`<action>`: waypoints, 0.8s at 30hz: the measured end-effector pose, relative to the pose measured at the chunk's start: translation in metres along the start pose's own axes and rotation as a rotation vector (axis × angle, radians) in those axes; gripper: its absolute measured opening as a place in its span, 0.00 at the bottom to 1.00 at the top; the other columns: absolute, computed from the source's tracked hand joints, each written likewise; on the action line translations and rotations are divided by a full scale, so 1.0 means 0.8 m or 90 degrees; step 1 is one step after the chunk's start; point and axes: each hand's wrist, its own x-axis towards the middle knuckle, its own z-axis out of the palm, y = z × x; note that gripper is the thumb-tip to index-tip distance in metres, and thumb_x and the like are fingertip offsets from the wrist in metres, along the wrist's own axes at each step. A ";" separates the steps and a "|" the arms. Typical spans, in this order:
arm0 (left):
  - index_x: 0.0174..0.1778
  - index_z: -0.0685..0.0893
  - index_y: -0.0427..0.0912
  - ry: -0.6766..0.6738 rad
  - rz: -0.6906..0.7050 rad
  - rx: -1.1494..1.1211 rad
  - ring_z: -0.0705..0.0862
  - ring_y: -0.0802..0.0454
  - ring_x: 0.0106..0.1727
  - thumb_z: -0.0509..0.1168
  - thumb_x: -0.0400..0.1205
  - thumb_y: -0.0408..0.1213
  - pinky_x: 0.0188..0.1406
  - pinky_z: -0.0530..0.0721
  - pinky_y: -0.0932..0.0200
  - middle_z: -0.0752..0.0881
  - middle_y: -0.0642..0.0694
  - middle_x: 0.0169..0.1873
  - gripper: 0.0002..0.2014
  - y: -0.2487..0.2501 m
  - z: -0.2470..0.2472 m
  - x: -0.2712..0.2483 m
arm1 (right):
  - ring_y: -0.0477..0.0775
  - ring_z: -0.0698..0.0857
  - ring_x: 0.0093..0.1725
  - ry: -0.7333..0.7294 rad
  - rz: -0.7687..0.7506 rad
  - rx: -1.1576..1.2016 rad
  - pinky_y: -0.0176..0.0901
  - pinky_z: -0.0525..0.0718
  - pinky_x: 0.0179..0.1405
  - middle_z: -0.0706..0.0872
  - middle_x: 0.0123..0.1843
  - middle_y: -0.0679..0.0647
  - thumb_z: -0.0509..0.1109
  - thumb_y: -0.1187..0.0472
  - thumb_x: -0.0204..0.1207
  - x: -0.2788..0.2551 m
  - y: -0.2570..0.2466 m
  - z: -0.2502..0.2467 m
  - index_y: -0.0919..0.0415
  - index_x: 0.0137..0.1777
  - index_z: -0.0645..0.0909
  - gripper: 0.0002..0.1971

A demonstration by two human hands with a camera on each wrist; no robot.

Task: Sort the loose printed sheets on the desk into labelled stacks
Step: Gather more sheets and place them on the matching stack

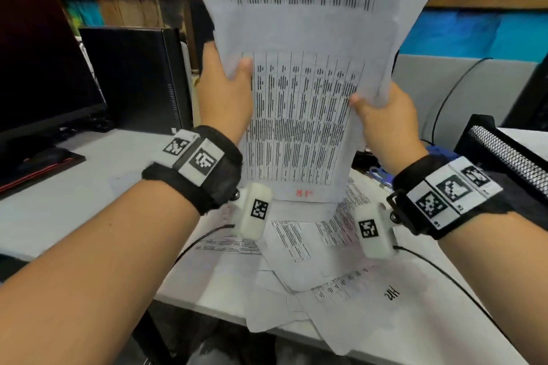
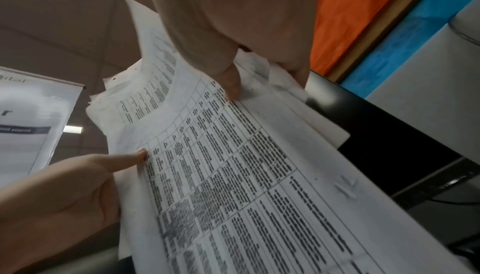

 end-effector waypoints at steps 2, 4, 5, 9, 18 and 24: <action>0.70 0.70 0.40 -0.014 -0.021 0.019 0.78 0.58 0.54 0.62 0.84 0.39 0.38 0.76 0.79 0.79 0.54 0.55 0.19 -0.012 -0.001 -0.014 | 0.40 0.81 0.54 -0.046 0.019 -0.028 0.14 0.75 0.43 0.82 0.57 0.41 0.67 0.60 0.81 -0.013 0.014 0.000 0.53 0.70 0.76 0.18; 0.70 0.69 0.41 -0.034 -0.051 0.022 0.78 0.57 0.55 0.63 0.84 0.40 0.45 0.74 0.73 0.79 0.54 0.55 0.20 -0.026 -0.003 -0.026 | 0.42 0.83 0.51 -0.094 0.043 -0.042 0.25 0.80 0.43 0.84 0.59 0.42 0.68 0.55 0.80 -0.023 0.028 0.001 0.51 0.69 0.76 0.18; 0.70 0.69 0.41 -0.046 -0.070 0.019 0.78 0.57 0.55 0.63 0.84 0.41 0.48 0.74 0.70 0.79 0.54 0.55 0.20 -0.032 -0.003 -0.030 | 0.42 0.83 0.48 -0.109 0.062 -0.037 0.31 0.81 0.42 0.85 0.60 0.44 0.69 0.52 0.79 -0.025 0.032 0.001 0.51 0.69 0.76 0.19; 0.72 0.70 0.45 -0.077 -0.118 0.030 0.77 0.58 0.52 0.59 0.86 0.41 0.43 0.73 0.73 0.77 0.56 0.54 0.18 -0.037 0.001 -0.028 | 0.46 0.83 0.57 -0.133 0.091 -0.047 0.27 0.81 0.45 0.83 0.62 0.42 0.66 0.45 0.79 -0.020 0.036 0.003 0.52 0.72 0.74 0.23; 0.70 0.70 0.44 -0.126 -0.100 0.036 0.79 0.56 0.56 0.62 0.84 0.43 0.54 0.76 0.60 0.80 0.54 0.56 0.19 -0.032 0.003 -0.013 | 0.42 0.86 0.50 0.024 0.086 0.083 0.38 0.84 0.57 0.88 0.51 0.47 0.68 0.56 0.80 0.010 0.019 0.008 0.55 0.58 0.83 0.09; 0.65 0.75 0.42 -0.069 -0.031 0.018 0.80 0.69 0.51 0.56 0.87 0.33 0.49 0.77 0.76 0.81 0.59 0.51 0.12 -0.037 0.006 -0.022 | 0.35 0.84 0.47 0.105 -0.014 0.095 0.35 0.83 0.55 0.86 0.46 0.38 0.66 0.55 0.81 0.011 -0.009 0.006 0.52 0.53 0.82 0.05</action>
